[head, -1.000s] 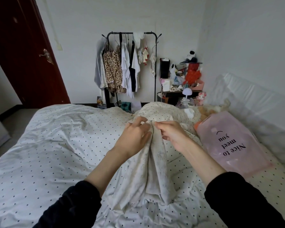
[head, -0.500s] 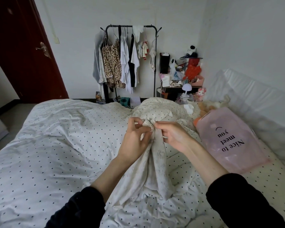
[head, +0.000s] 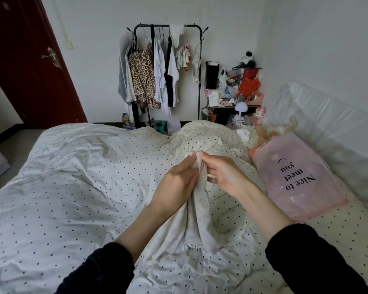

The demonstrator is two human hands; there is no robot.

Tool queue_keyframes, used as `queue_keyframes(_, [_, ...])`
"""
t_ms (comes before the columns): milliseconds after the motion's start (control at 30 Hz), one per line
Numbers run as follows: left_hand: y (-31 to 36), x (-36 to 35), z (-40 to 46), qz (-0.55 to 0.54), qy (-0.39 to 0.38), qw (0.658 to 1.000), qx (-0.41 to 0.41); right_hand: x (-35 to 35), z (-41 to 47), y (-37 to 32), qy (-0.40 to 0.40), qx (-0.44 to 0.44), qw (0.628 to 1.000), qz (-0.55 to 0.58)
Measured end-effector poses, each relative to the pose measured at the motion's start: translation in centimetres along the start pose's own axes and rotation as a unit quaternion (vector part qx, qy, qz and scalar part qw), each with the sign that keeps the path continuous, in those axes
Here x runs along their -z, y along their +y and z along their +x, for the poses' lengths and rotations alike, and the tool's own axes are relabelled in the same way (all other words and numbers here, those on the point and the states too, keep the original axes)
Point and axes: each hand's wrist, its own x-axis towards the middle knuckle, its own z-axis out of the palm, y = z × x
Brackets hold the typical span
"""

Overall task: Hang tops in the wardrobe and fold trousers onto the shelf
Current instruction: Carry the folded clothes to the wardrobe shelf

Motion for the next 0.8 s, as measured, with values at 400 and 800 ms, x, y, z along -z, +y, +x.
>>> queue_keyframes(400, [-3.3,4.9,3.7,-0.143,-0.110,0.973,0.147,3.3,-1.0,-4.5,-0.086,0.062,0.993,-0.051])
queue_keyframes(800, [-0.7,6.2,5.9,-0.179,-0.183,0.966,0.035,5.4,-2.6,-8.6,-0.082,0.113,0.979,-0.149])
